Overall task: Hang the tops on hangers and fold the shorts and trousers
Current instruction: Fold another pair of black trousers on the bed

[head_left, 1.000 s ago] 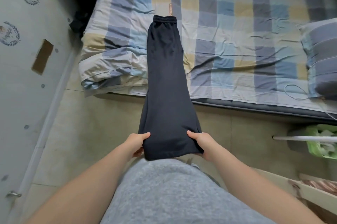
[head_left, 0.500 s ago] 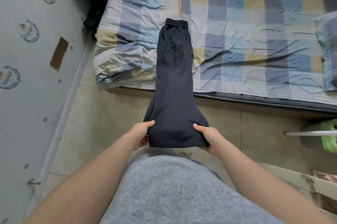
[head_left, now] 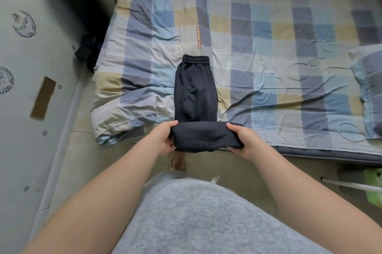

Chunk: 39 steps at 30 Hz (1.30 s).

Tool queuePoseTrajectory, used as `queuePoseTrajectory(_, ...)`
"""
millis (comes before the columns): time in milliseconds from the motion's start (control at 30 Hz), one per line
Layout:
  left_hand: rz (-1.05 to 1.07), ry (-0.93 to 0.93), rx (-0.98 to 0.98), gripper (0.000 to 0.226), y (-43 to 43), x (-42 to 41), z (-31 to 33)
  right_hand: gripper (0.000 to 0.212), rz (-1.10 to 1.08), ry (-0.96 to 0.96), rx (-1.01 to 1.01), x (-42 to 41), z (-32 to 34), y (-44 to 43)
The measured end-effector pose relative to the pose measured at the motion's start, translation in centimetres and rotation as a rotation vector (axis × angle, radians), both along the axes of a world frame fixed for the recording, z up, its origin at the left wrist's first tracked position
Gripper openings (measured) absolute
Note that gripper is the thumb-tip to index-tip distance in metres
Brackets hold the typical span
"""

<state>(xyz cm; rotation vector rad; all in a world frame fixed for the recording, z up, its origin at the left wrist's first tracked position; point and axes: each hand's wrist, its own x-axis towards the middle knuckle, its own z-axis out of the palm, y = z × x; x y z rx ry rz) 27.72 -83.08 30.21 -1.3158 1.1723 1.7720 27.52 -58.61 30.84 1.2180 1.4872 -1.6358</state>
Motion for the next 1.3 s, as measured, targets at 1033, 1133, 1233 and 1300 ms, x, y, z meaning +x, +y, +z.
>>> queuePoseTrajectory(1033, -0.070, 0.108, 0.020, 0.055, 3.1, -34.2, -28.1, 0.069, -0.107, 0.020, -0.374, -35.7, -30.7, -2.8)
queuePoseTrajectory(1133, -0.080, 0.061, 0.020, 0.049, 3.0, -30.0, -28.1, 0.066, -0.136, -0.024, -0.364, -32.3, -30.8, -2.8)
queuePoseTrajectory(1233, -0.126, 0.020, 0.009, 0.042, 3.1, -25.4, -28.5, 0.062, -0.161, -0.060, -0.368, -28.3, -31.1, -2.6)
queuePoseTrajectory(1300, -0.184, -0.009, -0.014, 0.040, 3.2, -22.3, -28.8, 0.059, -0.173, -0.085, -0.372, -25.4, -31.4, -2.4)
